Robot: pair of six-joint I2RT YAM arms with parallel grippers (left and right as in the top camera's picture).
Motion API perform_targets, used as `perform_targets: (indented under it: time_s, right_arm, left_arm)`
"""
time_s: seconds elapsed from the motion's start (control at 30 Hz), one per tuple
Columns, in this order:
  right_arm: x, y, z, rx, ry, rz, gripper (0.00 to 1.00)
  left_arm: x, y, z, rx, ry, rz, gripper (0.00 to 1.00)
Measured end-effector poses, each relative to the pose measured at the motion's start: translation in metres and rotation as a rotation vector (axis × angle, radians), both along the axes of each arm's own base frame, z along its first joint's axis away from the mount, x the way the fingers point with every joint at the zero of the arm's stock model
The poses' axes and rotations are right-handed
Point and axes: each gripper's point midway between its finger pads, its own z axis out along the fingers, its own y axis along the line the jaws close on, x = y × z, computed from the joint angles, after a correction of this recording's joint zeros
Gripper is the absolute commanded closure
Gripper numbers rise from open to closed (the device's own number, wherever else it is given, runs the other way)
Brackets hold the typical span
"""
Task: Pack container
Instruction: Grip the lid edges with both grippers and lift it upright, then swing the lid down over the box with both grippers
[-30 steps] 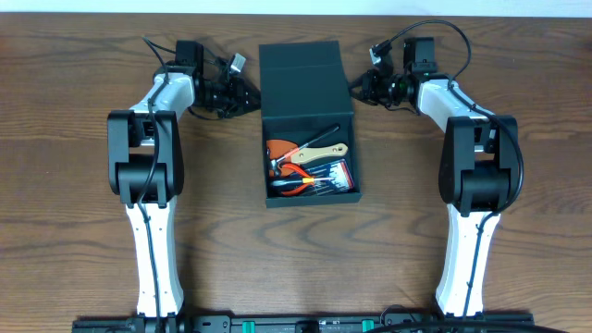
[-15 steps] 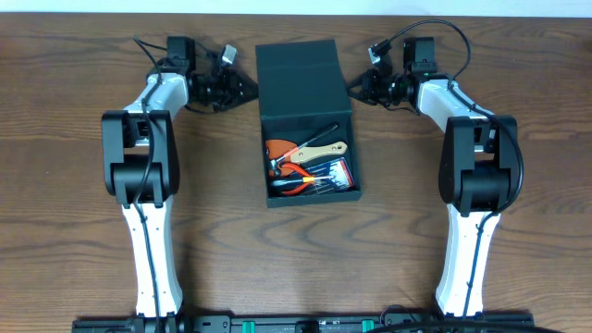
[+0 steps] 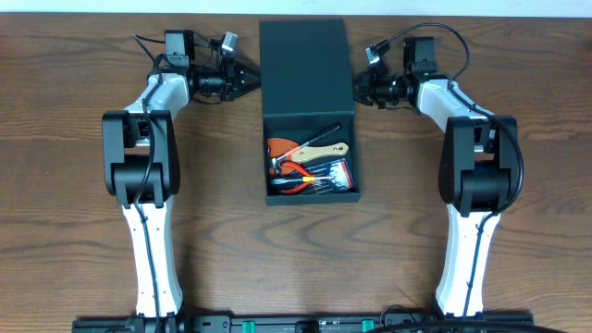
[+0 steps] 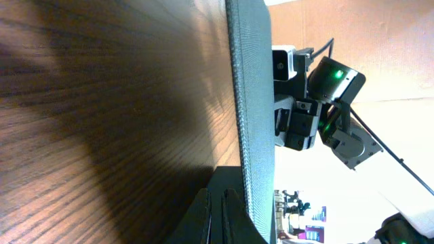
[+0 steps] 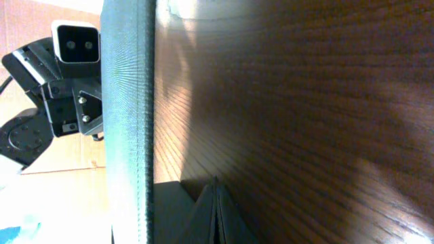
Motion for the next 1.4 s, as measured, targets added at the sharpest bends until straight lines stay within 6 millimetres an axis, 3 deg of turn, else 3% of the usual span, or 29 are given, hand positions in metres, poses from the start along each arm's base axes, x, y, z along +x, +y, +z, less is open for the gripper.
perform_targets:
  time_s: [0.17, 0.3, 0.4, 0.47, 0.53, 0.7, 0.87, 0.97, 1.1, 1.17, 1.27, 1.4]
  right_arm:
    - [0.004, -0.004, 0.029, -0.032, -0.056, -0.027, 0.99]
    - [0.007, -0.008, 0.087, -0.057, -0.165, -0.055, 0.99]
    - [-0.002, -0.011, 0.130, -0.089, -0.218, -0.078, 0.99]
    - [-0.011, -0.014, 0.151, -0.121, -0.237, -0.091, 0.99]
    - [-0.020, -0.017, 0.159, -0.164, -0.230, -0.097, 0.99]
    - [-0.051, -0.025, 0.155, -0.303, -0.167, -0.082, 0.99]
    - [-0.087, -0.040, 0.152, -0.513, -0.137, -0.058, 0.99]
    - [-0.103, -0.051, 0.169, -0.624, -0.183, -0.063, 0.99]
    - [-0.120, -0.063, 0.206, -0.712, -0.291, -0.096, 0.99]
    - [-0.128, -0.069, 0.226, -0.739, -0.346, -0.119, 0.99]
    - [-0.138, -0.075, 0.240, -0.767, -0.381, -0.135, 0.99]
    - [-0.139, -0.078, 0.230, -0.792, -0.359, -0.125, 0.99]
  left_arm:
    - [0.001, 0.000, 0.032, -0.001, -0.048, 0.003, 0.94]
    - [-0.006, -0.003, 0.093, -0.003, -0.137, -0.003, 0.94]
    - [-0.020, -0.008, 0.139, 0.005, -0.184, -0.007, 0.94]
    - [-0.033, -0.011, 0.165, 0.021, -0.186, -0.004, 0.94]
    - [-0.046, -0.012, 0.177, 0.046, -0.151, 0.003, 0.94]
    - [-0.088, -0.004, 0.173, 0.173, 0.003, 0.018, 0.94]
    - [-0.144, 0.009, 0.160, 0.392, 0.103, -0.023, 0.94]
    - [-0.174, 0.009, 0.166, 0.513, 0.069, -0.071, 0.94]
    - [-0.207, 0.004, 0.179, 0.628, 0.003, -0.126, 0.94]
    - [-0.219, 0.002, 0.183, 0.673, -0.023, -0.149, 0.94]
    - [-0.231, -0.004, 0.179, 0.752, -0.054, -0.191, 0.94]
    - [-0.233, -0.013, 0.166, 0.856, -0.113, -0.235, 0.94]
